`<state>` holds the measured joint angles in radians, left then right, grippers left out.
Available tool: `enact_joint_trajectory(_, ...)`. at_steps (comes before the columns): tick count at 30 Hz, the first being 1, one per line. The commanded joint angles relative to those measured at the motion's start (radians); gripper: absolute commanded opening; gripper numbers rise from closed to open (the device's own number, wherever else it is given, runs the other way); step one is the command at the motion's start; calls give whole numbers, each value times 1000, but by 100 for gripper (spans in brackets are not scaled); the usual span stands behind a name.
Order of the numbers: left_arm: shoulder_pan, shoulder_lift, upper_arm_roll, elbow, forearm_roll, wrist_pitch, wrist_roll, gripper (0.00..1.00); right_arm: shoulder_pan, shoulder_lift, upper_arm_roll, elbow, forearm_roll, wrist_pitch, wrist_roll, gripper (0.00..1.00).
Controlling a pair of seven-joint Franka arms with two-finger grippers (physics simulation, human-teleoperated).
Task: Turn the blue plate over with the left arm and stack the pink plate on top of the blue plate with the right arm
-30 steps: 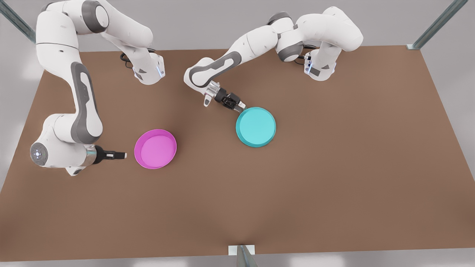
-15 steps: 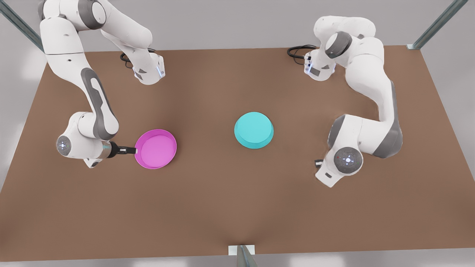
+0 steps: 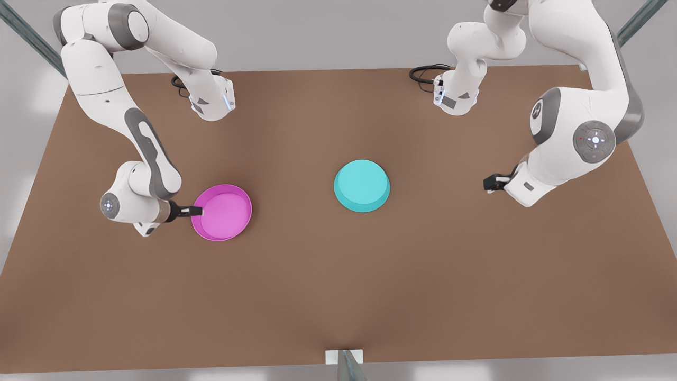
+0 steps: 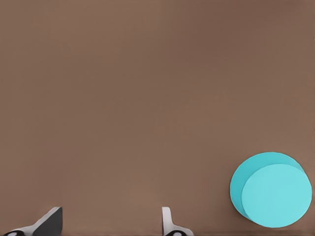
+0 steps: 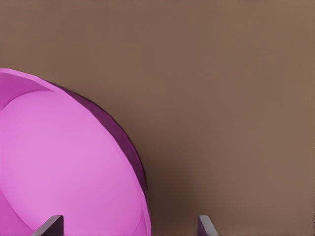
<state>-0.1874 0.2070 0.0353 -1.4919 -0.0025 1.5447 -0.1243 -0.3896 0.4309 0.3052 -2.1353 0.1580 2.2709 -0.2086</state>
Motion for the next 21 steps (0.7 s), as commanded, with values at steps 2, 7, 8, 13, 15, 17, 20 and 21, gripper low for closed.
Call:
enact_joint_trajectory(2, -27, 5, 0, 1, -17, 0, -3, 100, 6, 3, 0, 3, 0, 12, -5, 100)
enact_joint_trajectory(7, -33, 12, 0, -1, -17, 0, -5, 100, -3, 22, 0, 6, 54, 15, -114, 100)
enact_joint_trajectory(8, -33, 12, 0, -1, -17, -5, -3, 100, -3, 25, 0, 8, 54, 15, -114, 100)
enact_joint_trajectory(13, -33, 14, 0, -2, -17, -6, -2, 100, 0, 40, 0, 12, 71, 35, -114, 100)
enact_joint_trajectory(15, -33, 18, 0, -2, -17, -6, -2, 100, 2, 45, -2, 12, 71, 35, -115, 71)
enact_joint_trajectory(17, -33, 20, 2, -2, -17, -6, -2, 100, 2, 45, -2, 14, 71, 35, -115, 59)
enact_joint_trajectory(20, -32, 20, 2, -2, -17, -6, 0, 100, 2, 46, -2, 14, 71, 33, -117, 59)
enact_joint_trajectory(21, -32, 20, 2, -2, -17, -6, 0, 100, 0, 46, -2, 14, 71, 33, -115, 59)
